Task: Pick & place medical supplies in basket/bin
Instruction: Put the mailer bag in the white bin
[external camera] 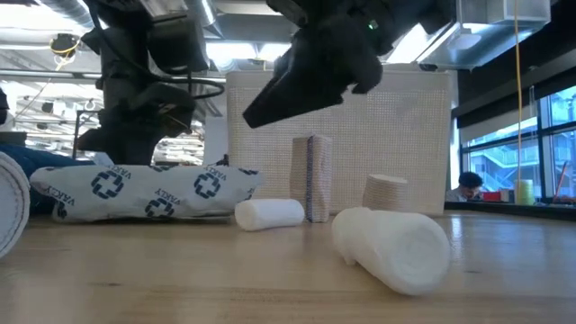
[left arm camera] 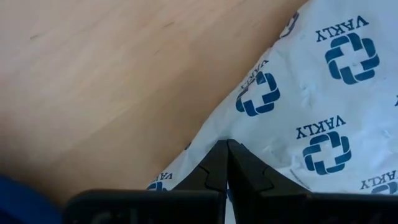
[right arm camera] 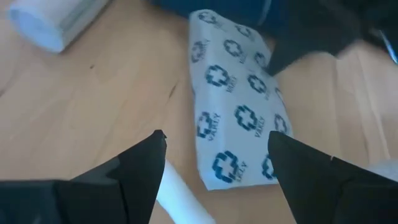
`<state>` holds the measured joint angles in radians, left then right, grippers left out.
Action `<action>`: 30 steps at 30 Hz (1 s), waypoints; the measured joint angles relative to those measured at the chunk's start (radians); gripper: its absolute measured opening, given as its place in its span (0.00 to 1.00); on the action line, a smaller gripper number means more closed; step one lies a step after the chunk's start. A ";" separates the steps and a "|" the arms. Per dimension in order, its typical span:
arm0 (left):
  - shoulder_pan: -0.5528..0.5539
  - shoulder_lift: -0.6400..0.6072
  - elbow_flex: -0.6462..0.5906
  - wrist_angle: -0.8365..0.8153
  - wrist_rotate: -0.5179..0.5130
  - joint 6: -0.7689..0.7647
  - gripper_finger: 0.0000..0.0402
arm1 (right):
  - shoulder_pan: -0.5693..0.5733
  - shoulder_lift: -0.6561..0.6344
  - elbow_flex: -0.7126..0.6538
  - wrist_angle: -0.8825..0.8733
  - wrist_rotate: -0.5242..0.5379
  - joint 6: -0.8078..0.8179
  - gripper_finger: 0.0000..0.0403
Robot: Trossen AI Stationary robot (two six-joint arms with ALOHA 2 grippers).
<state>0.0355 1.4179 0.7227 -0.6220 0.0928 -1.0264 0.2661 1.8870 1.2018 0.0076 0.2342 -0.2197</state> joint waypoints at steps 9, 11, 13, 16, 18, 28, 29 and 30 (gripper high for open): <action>-0.002 0.024 0.001 0.042 0.013 -0.052 0.00 | 0.001 0.057 0.000 0.040 0.020 -0.079 0.70; -0.002 0.036 0.001 0.069 0.020 -0.044 0.01 | 0.001 0.072 0.000 0.065 0.018 -0.057 0.70; -0.001 0.049 0.002 0.094 0.028 -0.033 0.00 | 0.001 0.075 0.000 0.068 0.010 -0.026 0.70; -0.001 0.063 0.003 0.116 0.045 -0.015 0.00 | 0.000 0.075 0.000 0.076 0.010 0.003 0.70; -0.001 0.067 0.003 0.116 0.049 -0.010 0.01 | -0.001 0.075 0.000 0.076 0.010 0.006 0.70; 0.008 0.068 0.003 0.112 0.061 -0.011 0.00 | 0.000 0.075 0.000 0.105 -0.027 0.060 0.70; 0.008 0.068 0.003 0.112 0.061 -0.011 0.00 | 0.000 0.075 0.000 0.109 -0.027 0.089 0.70; 0.008 0.068 0.003 0.113 0.061 -0.010 0.00 | 0.000 0.075 0.000 0.113 -0.027 0.126 0.70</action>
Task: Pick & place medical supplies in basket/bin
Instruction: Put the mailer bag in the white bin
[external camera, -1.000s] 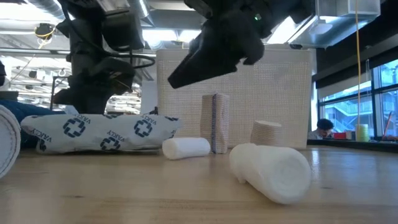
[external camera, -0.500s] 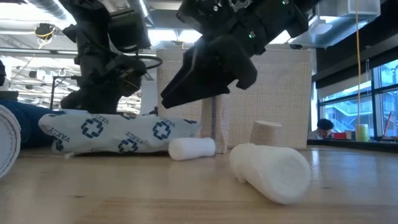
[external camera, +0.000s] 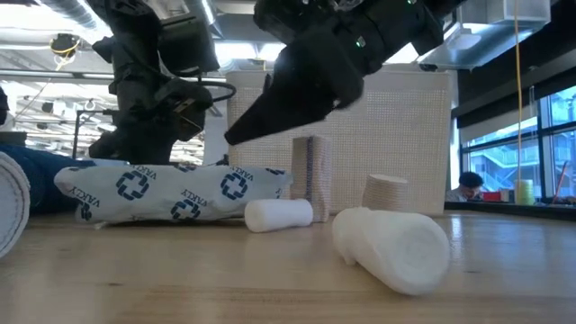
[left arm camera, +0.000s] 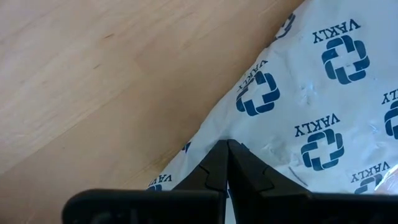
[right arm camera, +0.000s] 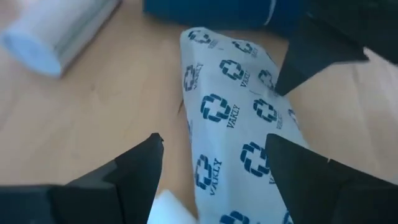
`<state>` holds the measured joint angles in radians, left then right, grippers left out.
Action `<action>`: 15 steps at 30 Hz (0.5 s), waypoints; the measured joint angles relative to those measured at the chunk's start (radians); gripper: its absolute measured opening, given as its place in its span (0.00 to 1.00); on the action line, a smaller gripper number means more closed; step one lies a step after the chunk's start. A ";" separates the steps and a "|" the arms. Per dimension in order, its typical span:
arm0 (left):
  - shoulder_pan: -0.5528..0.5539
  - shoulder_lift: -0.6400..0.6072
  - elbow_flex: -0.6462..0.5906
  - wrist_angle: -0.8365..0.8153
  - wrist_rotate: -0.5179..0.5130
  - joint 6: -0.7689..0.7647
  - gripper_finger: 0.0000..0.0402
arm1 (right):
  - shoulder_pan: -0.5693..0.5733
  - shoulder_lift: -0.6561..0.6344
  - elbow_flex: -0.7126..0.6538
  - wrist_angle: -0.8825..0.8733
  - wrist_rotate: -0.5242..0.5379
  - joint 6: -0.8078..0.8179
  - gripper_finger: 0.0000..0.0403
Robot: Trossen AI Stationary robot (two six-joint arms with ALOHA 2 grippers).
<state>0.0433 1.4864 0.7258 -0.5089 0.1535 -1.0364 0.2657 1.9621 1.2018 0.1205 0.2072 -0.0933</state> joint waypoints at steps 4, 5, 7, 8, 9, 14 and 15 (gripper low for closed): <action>0.000 0.000 -0.002 0.018 -0.002 -0.001 0.00 | 0.000 0.015 0.002 0.085 0.000 0.037 0.70; 0.000 0.001 -0.002 0.023 -0.002 -0.001 0.00 | 0.000 0.024 0.003 0.109 0.002 0.026 0.70; 0.000 0.002 -0.002 0.026 -0.002 -0.001 0.00 | 0.000 0.050 0.002 0.127 0.006 -0.017 0.70; 0.000 0.002 -0.002 0.027 -0.002 -0.001 0.01 | 0.002 0.062 0.005 0.119 0.007 -0.046 0.70; 0.000 0.002 -0.003 0.030 -0.002 -0.001 0.01 | 0.004 0.071 0.007 0.104 0.018 -0.073 0.70; 0.000 0.002 -0.003 0.034 -0.002 -0.007 0.00 | 0.029 0.125 0.024 0.066 0.121 -0.247 0.70; 0.000 0.002 -0.003 0.035 -0.002 -0.008 0.01 | 0.038 0.137 0.026 0.065 0.128 -0.296 0.70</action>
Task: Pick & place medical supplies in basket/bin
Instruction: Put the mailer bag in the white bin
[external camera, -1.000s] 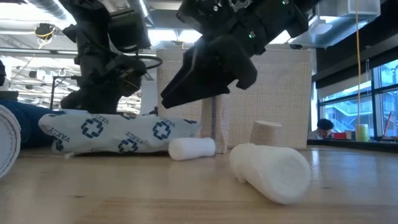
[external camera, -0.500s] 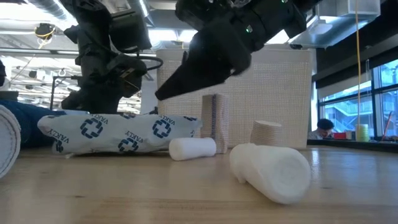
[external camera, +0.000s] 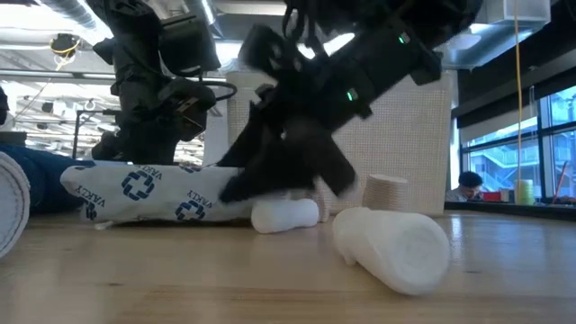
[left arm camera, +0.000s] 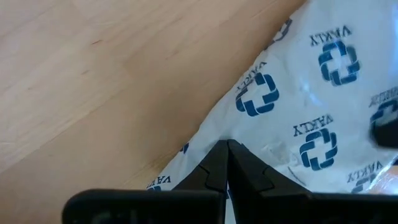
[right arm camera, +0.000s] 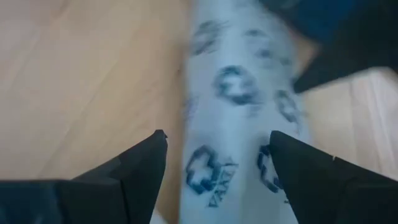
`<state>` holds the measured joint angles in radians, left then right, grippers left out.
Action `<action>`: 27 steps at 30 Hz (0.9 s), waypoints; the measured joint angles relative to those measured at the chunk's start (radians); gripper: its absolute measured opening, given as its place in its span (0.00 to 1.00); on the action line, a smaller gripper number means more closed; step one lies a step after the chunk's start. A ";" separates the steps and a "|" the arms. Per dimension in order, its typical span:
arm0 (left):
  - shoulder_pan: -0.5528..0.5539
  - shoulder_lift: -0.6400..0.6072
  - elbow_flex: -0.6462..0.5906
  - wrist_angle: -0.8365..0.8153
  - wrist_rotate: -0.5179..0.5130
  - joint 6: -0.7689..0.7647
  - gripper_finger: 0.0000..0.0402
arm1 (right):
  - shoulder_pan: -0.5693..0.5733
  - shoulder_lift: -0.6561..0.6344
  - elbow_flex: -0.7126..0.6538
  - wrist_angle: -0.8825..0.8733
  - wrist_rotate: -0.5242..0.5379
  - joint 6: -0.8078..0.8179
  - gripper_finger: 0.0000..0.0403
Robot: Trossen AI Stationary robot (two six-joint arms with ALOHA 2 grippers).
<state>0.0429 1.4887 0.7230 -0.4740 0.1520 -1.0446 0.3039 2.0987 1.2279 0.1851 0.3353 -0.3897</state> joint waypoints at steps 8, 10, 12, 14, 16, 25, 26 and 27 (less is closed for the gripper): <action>-0.001 0.000 0.000 0.005 0.001 -0.019 0.01 | 0.066 0.086 0.071 -0.053 0.267 -0.213 0.70; -0.002 0.000 0.000 0.006 0.010 -0.019 0.00 | 0.065 0.099 0.088 -0.070 0.303 -0.263 0.70; -0.002 0.001 0.000 0.007 0.027 -0.019 0.00 | 0.059 0.106 0.107 -0.101 0.325 -0.292 0.70; -0.002 0.002 -0.001 0.008 0.041 -0.018 0.00 | 0.049 0.112 0.126 -0.132 0.343 -0.294 0.70; -0.002 0.002 -0.001 0.008 0.046 -0.018 0.01 | 0.040 0.114 0.137 -0.142 0.353 -0.295 0.70; -0.001 0.001 -0.001 0.010 0.045 0.022 0.01 | 0.034 0.121 0.182 -0.153 0.396 -0.296 0.48; -0.001 0.000 -0.001 0.010 0.041 0.028 0.00 | 0.034 0.121 0.188 -0.161 0.395 -0.296 0.45; -0.001 0.000 -0.001 0.011 0.031 0.037 0.00 | 0.034 0.121 0.193 -0.174 0.395 -0.295 0.42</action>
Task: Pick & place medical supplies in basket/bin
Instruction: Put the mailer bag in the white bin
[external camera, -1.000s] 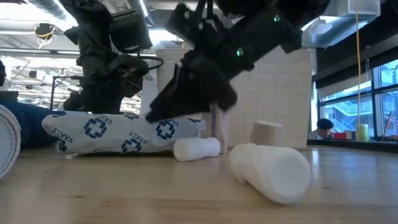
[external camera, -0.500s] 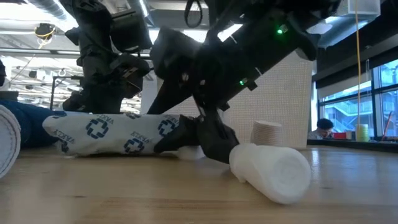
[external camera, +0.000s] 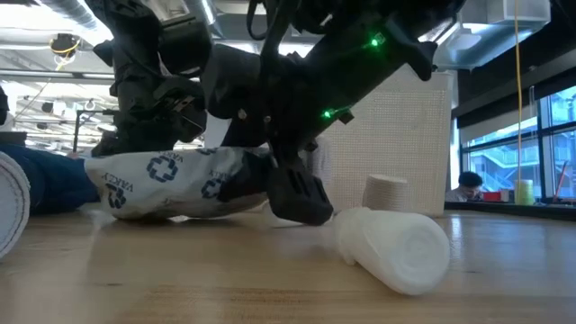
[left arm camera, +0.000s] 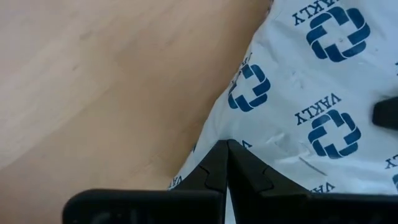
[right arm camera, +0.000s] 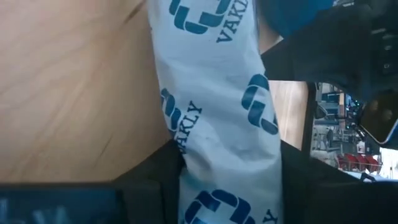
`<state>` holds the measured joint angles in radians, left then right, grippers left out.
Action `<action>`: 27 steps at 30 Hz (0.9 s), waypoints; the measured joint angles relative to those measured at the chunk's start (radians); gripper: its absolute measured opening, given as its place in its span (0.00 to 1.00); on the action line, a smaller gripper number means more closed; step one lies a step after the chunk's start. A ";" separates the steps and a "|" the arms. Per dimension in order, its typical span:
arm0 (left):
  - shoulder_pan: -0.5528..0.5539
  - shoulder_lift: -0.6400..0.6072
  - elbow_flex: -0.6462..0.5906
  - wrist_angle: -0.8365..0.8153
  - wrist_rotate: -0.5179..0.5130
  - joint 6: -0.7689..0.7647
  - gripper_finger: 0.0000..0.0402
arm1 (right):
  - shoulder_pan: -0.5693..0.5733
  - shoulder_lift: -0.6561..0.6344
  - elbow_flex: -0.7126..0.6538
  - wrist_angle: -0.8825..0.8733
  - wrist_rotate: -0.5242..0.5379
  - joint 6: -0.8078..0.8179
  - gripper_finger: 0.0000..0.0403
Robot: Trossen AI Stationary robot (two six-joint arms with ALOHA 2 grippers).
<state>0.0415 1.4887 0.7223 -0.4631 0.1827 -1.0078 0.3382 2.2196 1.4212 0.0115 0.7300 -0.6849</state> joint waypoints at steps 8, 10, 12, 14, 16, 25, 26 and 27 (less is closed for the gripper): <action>0.005 -0.031 -0.002 -0.006 -0.082 0.107 0.08 | -0.002 -0.015 0.081 -0.137 0.003 0.002 0.41; 0.007 -0.063 -0.006 -0.035 -0.123 0.113 0.12 | -0.003 -0.020 0.110 -0.169 0.011 0.003 0.42; 0.011 -0.104 -0.006 -0.039 -0.156 0.113 0.16 | -0.002 -0.028 0.147 -0.211 0.017 0.003 0.43; 0.014 -0.157 -0.004 -0.063 -0.194 0.114 0.19 | -0.002 -0.031 0.185 -0.232 0.008 0.003 0.42; 0.017 -0.214 -0.004 -0.088 -0.229 0.120 0.21 | -0.004 -0.031 0.221 -0.287 -0.011 0.003 0.41; 0.018 -0.546 -0.002 -0.170 -0.435 0.155 0.23 | -0.045 -0.029 0.462 -0.521 -0.112 0.133 0.41; 0.017 -0.581 -0.001 -0.160 -0.455 0.159 0.23 | -0.050 -0.029 0.501 -0.533 -0.127 0.143 0.41; 0.017 -0.610 -0.001 -0.153 -0.471 0.161 0.23 | -0.054 -0.029 0.543 -0.564 -0.137 0.155 0.41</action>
<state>0.0589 0.8783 0.7216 -0.6164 -0.2885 -0.8467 0.2839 2.1902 1.9647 -0.5520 0.5933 -0.5304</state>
